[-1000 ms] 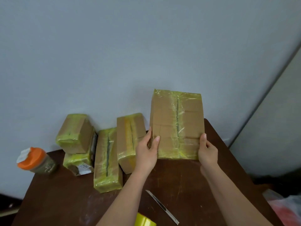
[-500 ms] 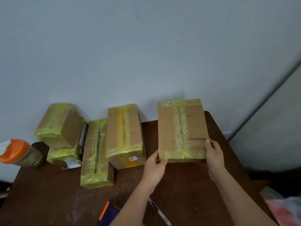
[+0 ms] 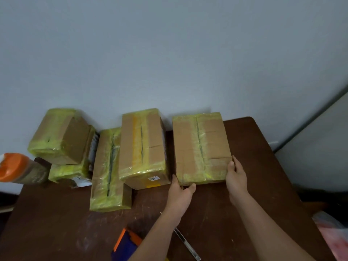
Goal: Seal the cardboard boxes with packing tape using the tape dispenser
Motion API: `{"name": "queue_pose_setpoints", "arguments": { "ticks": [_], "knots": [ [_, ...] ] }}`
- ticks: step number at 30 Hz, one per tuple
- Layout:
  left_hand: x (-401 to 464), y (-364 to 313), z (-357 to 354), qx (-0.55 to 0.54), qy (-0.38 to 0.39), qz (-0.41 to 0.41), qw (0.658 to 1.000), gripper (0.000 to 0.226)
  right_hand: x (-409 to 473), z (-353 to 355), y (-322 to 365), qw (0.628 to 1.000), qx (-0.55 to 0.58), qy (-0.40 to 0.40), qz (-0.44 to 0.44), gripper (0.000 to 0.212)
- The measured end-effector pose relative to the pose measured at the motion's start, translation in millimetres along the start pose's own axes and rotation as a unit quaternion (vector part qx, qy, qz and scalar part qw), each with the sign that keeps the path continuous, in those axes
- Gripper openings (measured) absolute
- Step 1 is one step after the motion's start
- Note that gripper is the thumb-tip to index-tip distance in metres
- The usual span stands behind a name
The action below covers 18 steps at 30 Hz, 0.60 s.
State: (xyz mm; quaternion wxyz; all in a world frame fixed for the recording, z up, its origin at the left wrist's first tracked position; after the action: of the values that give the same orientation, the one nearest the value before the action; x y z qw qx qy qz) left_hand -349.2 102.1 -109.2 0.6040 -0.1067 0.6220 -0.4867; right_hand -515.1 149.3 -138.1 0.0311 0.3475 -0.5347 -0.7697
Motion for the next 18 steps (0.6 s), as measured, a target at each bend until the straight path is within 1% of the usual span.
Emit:
{"name": "queue_pose_setpoints", "arguments": {
  "ticks": [3,7,9,10,12,14,16,18],
  "knots": [
    [2,0,-3,-0.011,-0.008,0.021,1.0,0.091,0,-4,-4,1.0,-0.011,0.014,-0.013,0.045],
    [6,6,-4,0.009,-0.028,0.03,0.999,0.089,1,-6,-10,0.998,-0.052,0.011,-0.022,0.048],
    [8,10,-4,0.01,-0.045,0.039,0.998,0.078,0,-4,-10,0.996,-0.083,-0.007,-0.019,0.047],
    [9,11,-4,0.007,-0.053,0.035,0.998,0.068,-1,-3,-10,0.996,-0.087,-0.01,-0.009,0.046],
    [9,12,-3,-0.002,-0.064,0.031,0.997,0.046,-2,-5,-9,0.997,-0.079,0.0,0.013,0.043],
    [8,11,-1,-0.021,-0.071,0.032,0.997,0.033,-2,-9,-8,0.997,-0.075,0.008,0.023,0.042],
    [9,11,0,-0.039,-0.067,0.033,0.996,0.027,0,-13,-7,0.997,-0.068,0.008,0.026,0.042],
    [9,10,1,-0.058,-0.055,0.045,0.996,0.034,2,-16,-8,0.998,-0.062,0.004,0.024,0.043]
  ]
}}
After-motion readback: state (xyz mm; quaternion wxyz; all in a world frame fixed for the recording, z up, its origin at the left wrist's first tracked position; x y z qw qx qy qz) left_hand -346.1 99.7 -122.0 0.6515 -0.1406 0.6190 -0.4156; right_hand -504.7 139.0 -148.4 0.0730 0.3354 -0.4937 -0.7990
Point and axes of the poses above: each hand's wrist, its own x-axis towards the middle knuckle, its own z-axis out of the back of the hand, y = z × x, the point moved 1 cm from there along x, towards the middle knuckle
